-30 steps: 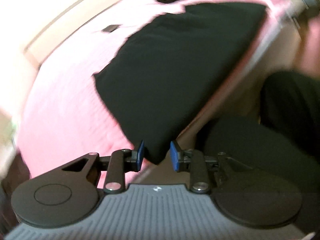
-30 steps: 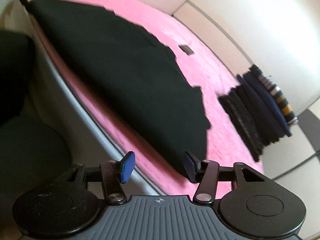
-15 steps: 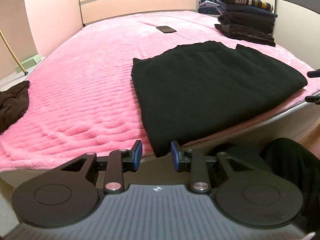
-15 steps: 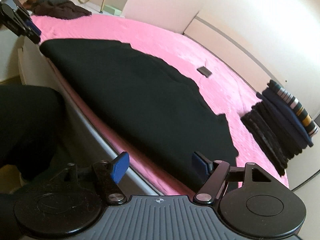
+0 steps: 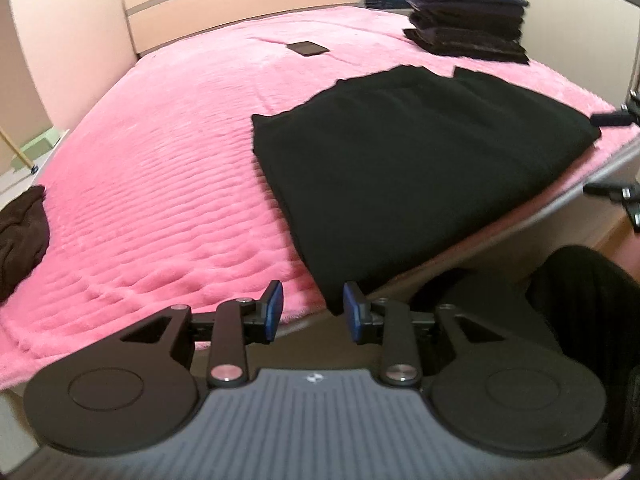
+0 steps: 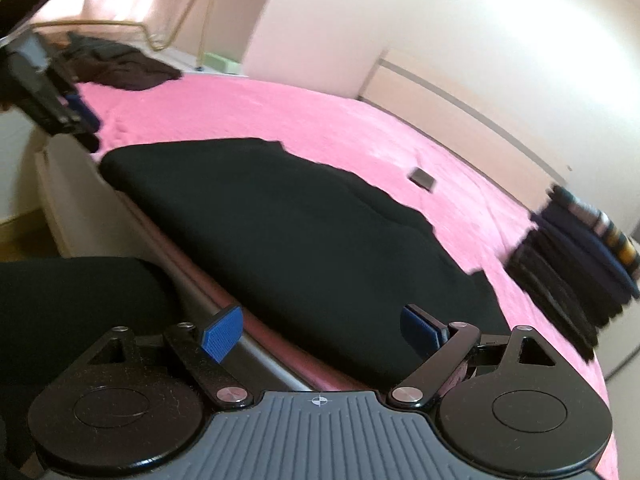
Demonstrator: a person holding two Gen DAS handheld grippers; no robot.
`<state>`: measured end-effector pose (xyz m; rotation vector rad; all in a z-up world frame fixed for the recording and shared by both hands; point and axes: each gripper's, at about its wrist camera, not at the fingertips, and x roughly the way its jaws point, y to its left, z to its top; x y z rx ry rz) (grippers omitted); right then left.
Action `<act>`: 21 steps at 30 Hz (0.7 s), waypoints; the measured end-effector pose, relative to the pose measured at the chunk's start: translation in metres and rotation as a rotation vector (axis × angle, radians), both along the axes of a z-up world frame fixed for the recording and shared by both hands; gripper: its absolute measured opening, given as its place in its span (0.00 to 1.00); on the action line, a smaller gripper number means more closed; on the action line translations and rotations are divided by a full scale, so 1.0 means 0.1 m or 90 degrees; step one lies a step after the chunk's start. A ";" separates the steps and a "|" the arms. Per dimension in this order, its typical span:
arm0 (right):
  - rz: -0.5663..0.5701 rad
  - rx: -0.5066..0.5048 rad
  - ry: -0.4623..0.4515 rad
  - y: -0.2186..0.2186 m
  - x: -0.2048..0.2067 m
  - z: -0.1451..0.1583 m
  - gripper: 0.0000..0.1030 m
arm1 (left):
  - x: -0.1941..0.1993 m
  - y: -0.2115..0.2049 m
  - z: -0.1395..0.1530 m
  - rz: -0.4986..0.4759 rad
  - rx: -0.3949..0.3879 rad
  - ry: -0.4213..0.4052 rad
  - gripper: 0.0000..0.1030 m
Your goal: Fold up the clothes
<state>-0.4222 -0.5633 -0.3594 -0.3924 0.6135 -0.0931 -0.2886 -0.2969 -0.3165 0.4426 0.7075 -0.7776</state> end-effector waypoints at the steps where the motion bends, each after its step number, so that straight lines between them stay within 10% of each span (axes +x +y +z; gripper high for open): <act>1: 0.010 -0.004 0.003 0.03 0.03 0.01 0.85 | 0.01 -0.01 -0.01 0.005 -0.003 0.004 0.27; 21: 0.007 0.018 0.057 0.11 0.32 -0.11 0.86 | 0.11 -0.13 -0.24 0.001 0.055 0.050 0.28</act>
